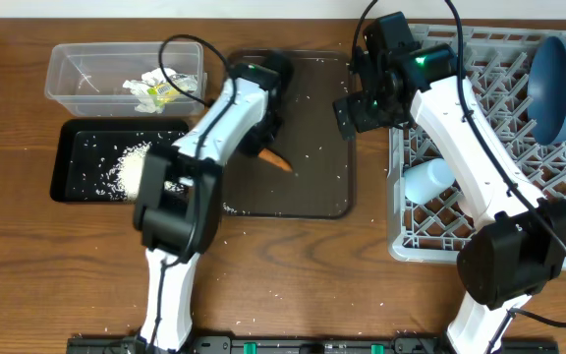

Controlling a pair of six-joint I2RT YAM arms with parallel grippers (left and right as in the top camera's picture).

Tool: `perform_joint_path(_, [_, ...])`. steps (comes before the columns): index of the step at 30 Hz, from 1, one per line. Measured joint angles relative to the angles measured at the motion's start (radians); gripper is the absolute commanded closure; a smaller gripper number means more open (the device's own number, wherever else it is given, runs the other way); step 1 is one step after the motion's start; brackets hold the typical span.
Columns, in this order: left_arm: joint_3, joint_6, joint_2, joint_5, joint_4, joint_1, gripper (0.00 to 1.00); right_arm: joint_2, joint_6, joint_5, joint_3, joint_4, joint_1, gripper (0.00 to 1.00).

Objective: Sort waste into correct bins and load items into the dishwasher rack
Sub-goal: 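Grasp the orange carrot on the brown tray with the left gripper, then carry the carrot onto the rice on the black tray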

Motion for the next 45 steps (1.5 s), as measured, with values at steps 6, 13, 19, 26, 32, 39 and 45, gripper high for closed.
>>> perform_joint_path(6, [0.002,0.037,-0.240,-0.067,-0.072,0.087,0.93,0.000,0.000,0.005,0.000,-0.001,0.000,0.01])
perform_joint_path(13, [0.019,0.055,-0.379,-0.208,-0.156,0.288,0.87,0.000,0.000,0.006,0.000,0.001,0.000,0.01])
perform_joint_path(19, [-0.017,0.042,-0.332,-0.245,-0.150,0.469,0.85,0.000,0.000,0.006,0.000,0.002,0.000,0.01])
perform_joint_path(26, [-0.164,0.006,-0.219,-0.227,-0.029,0.613,0.85,0.000,0.000,0.006,0.000,0.002,0.000,0.01])
perform_joint_path(32, [-0.224,0.000,-0.107,-0.200,0.023,0.631,0.77,0.000,0.000,0.006,0.000,0.002,0.000,0.01])
perform_joint_path(39, [-0.224,0.002,-0.086,-0.192,0.031,0.629,0.64,0.000,0.000,0.007,0.000,0.002,0.000,0.01])
perform_joint_path(45, [-0.224,0.005,-0.092,-0.192,0.029,0.629,0.59,0.000,0.000,0.006,0.000,0.002,0.000,0.01])
